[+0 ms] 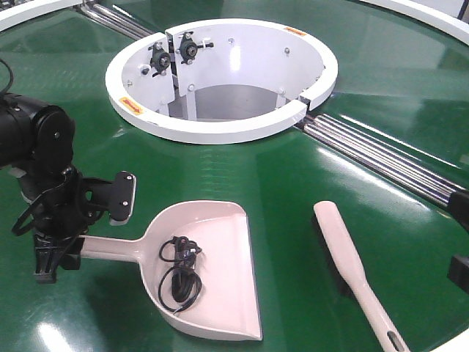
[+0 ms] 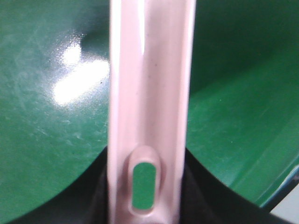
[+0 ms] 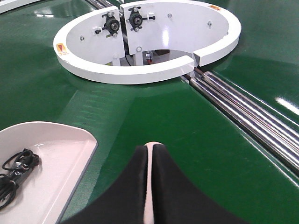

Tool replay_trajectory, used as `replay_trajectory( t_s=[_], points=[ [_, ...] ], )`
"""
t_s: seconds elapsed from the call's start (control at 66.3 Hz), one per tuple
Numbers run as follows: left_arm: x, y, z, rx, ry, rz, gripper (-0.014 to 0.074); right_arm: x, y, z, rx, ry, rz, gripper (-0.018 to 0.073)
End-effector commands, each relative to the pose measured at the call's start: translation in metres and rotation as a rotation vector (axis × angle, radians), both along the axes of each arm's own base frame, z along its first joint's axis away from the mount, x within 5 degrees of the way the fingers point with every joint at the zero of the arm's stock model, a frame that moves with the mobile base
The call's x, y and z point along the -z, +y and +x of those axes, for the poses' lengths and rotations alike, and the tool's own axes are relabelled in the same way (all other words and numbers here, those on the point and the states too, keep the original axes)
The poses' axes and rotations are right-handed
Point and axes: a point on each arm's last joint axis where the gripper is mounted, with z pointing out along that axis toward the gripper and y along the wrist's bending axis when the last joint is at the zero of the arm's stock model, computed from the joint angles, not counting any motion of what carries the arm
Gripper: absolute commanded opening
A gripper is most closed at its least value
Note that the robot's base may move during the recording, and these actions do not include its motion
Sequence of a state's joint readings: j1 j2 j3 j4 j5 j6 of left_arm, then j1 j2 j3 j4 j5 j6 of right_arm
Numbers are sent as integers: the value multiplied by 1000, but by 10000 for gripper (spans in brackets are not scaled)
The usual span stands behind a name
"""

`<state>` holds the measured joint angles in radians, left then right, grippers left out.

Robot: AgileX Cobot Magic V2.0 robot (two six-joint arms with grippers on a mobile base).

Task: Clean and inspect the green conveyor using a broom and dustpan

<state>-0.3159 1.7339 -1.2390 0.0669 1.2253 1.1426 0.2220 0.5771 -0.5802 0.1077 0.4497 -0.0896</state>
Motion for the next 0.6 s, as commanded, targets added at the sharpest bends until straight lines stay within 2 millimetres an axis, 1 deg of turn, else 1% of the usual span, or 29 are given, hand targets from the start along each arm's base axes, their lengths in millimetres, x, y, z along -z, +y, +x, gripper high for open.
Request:
replay_trajectory(
  t_s=[0.0, 0.06, 0.181, 0.362, 0.407, 0.483, 0.588],
  points=[
    [-18, -1, -3, 9, -43, -2, 46, -15, -1, 2, 13, -91, 19, -10],
    [-18, 1, -2, 15, -48, 13, 84, -15, -1, 2, 12, -89, 18, -10],
    [-18, 0, -2, 14, -48, 13, 209, -14, -1, 2, 12, -81, 17, -10],
    [-18, 0, -2, -23, -51, 11, 456, -12, -1, 1, 9, -57, 11, -10],
    [-18, 1, -2, -40, -53, 14, 502, -12, -1, 1, 8, -52, 10, -10],
    [-18, 0, -2, -39, -57, 12, 566, -11, -1, 1, 8, -47, 9, -10],
    [-19, 1, -2, -43, -56, 12, 606, -11, -1, 1, 8, -47, 9, -10]
  ],
)
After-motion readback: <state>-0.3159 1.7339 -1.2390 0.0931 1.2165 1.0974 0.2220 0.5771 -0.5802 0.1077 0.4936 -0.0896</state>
